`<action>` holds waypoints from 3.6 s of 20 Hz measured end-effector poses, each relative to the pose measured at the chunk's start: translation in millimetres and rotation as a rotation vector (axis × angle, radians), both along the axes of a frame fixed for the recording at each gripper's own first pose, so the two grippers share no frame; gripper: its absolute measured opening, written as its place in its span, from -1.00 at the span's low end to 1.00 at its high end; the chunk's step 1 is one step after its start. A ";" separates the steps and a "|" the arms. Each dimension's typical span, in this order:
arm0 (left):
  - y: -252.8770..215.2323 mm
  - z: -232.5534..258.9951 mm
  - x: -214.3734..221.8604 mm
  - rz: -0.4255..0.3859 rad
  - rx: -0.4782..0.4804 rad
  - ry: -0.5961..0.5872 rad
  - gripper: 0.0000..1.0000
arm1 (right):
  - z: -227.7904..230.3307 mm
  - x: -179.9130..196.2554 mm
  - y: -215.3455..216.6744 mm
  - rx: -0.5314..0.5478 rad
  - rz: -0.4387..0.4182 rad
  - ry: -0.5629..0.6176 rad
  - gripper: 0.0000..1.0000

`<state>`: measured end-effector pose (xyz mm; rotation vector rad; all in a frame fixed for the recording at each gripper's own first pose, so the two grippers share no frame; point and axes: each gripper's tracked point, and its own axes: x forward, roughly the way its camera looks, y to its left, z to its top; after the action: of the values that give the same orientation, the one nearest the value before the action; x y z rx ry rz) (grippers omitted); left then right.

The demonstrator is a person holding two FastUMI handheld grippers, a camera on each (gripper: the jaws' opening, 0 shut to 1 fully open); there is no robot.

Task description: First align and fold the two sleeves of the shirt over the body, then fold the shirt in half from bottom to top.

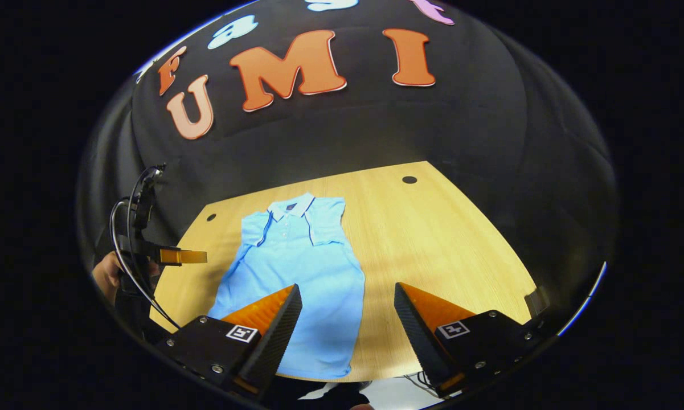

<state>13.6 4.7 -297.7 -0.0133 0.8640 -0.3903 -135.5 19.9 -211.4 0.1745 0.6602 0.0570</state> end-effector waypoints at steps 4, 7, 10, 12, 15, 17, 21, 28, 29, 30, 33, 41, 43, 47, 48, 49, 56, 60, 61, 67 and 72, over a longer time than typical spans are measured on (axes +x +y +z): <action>8.5 -25.8 -50.6 0.019 0.004 0.046 1.00 | -45.6 -12.9 17.8 0.024 0.086 0.119 0.97; 19.1 -50.9 -83.6 0.035 0.041 0.086 1.00 | -73.9 -28.1 28.7 0.043 0.130 0.195 0.97; 28.0 -71.9 -112.1 0.027 0.087 0.116 1.00 | -97.2 -44.1 33.0 0.029 0.154 0.253 0.95; 31.3 -84.0 -127.6 0.017 0.108 0.134 1.00 | -111.8 -54.7 39.4 0.030 0.161 0.294 0.95; 36.4 -103.6 -147.1 0.030 0.113 0.187 1.00 | -133.2 -69.0 44.8 0.011 0.169 0.356 0.95; 37.8 -114.3 -157.6 0.038 0.108 0.213 1.00 | -144.1 -74.9 50.4 0.008 0.172 0.396 0.96; 43.3 -133.9 -172.6 0.017 0.142 0.244 1.00 | -163.9 -91.6 59.5 0.006 0.177 0.467 0.90; 37.1 -151.5 -180.1 0.028 0.129 0.294 1.00 | -180.0 -93.8 65.8 -0.045 0.192 0.515 0.63; 38.4 -150.8 -178.7 0.031 0.138 0.290 1.00 | -180.5 -96.0 64.7 -0.055 0.193 0.526 0.39; 38.6 -152.6 -176.3 0.025 0.145 0.286 1.00 | -180.9 -93.4 62.8 -0.065 0.188 0.528 0.48; 33.3 -153.8 -173.8 -0.031 0.187 0.290 0.94 | -184.2 -91.1 51.5 -0.094 0.135 0.554 -0.14; 11.4 -146.5 -152.2 -0.019 0.102 0.344 -0.72 | -178.8 -71.6 79.3 0.265 0.054 0.615 -0.99; 14.0 -144.7 -138.7 0.021 0.082 0.319 -0.81 | -161.2 -57.7 93.3 0.375 0.052 0.566 -0.99; 14.5 -122.1 -122.3 0.020 0.030 0.290 -0.90 | -137.4 -25.6 98.2 0.433 0.056 0.478 -0.99; 13.7 -114.8 -114.5 0.014 0.030 0.270 -0.90 | -129.9 -17.8 99.0 0.445 0.058 0.458 -0.99; 13.0 -106.7 -105.9 0.009 0.025 0.249 -0.90 | -122.8 -7.3 99.0 0.455 0.056 0.434 -0.99; -2.1 -51.1 -36.3 0.000 -0.059 0.116 -0.90 | -73.3 55.0 101.5 0.552 0.032 0.302 -0.99; -10.6 -21.3 -1.9 -0.024 -0.088 0.055 -0.90 | -51.7 80.7 101.7 0.605 0.015 0.238 -0.98; -12.7 -12.7 6.4 -0.032 -0.098 0.037 -0.90 | -44.4 87.4 101.3 0.626 0.004 0.220 -0.99; -23.9 32.4 63.3 -0.052 -0.159 -0.068 -0.90 | -1.2 142.0 100.8 0.725 -0.050 0.101 -0.99; -27.7 63.9 119.7 -0.059 -0.209 -0.126 -0.90 | 34.6 192.2 99.3 0.686 -0.047 0.003 -0.99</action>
<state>133.3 -23.0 -233.9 -0.1550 0.6976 -0.5297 56.7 119.2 -176.7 0.8497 0.6186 0.2376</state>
